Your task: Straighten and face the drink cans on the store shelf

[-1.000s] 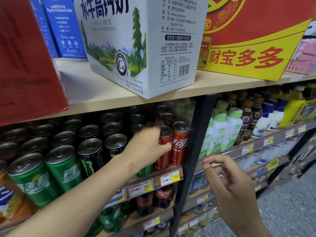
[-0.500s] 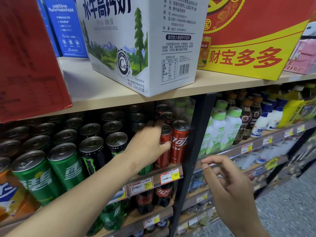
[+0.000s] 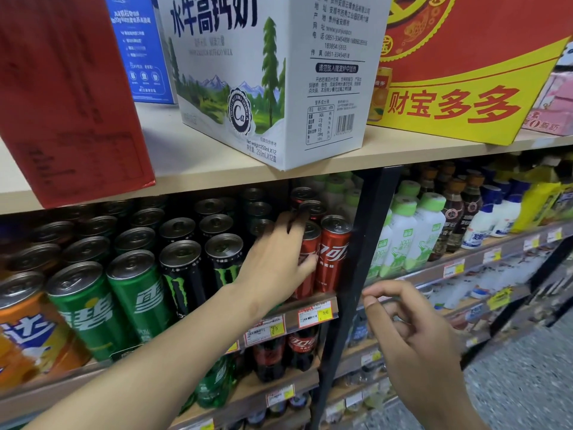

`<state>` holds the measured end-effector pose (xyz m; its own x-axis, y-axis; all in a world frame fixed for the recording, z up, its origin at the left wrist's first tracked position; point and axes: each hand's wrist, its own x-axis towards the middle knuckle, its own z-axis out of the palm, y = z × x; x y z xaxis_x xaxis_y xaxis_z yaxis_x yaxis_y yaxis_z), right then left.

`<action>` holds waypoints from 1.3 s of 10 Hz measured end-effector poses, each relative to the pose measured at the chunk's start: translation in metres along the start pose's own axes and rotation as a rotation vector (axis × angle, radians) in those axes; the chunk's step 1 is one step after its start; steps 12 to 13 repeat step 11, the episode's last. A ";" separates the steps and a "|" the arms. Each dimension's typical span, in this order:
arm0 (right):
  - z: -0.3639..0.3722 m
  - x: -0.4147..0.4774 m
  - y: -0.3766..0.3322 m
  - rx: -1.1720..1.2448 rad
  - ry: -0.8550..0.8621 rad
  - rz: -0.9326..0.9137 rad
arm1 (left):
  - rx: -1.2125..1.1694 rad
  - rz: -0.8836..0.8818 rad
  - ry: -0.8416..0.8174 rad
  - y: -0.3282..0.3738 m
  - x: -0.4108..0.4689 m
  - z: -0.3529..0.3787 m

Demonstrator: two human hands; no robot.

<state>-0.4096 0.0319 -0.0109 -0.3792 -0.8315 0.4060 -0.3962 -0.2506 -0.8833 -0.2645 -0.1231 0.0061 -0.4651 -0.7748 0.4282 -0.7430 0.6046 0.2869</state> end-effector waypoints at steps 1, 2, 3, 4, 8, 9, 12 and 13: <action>0.002 -0.003 -0.003 0.008 -0.018 0.014 | 0.050 0.028 0.012 0.001 -0.008 0.001; 0.004 -0.006 -0.006 0.016 -0.022 0.022 | 0.094 0.063 0.018 0.002 -0.014 -0.001; 0.008 -0.009 -0.010 0.016 -0.025 0.028 | 0.087 0.076 0.018 0.001 -0.019 -0.005; 0.010 -0.010 -0.013 0.020 -0.043 0.048 | 0.052 0.098 0.049 0.002 -0.026 -0.014; 0.057 -0.038 -0.042 0.079 -0.207 0.131 | -0.258 -0.012 0.104 -0.014 -0.102 -0.072; 0.064 -0.043 -0.054 0.107 -0.262 0.125 | -0.353 -0.061 0.082 -0.020 -0.119 -0.085; 0.065 -0.049 -0.069 0.153 -0.353 0.113 | -0.661 -0.188 0.030 -0.016 -0.152 -0.118; 0.065 -0.049 -0.069 0.153 -0.353 0.113 | -0.661 -0.188 0.030 -0.016 -0.152 -0.118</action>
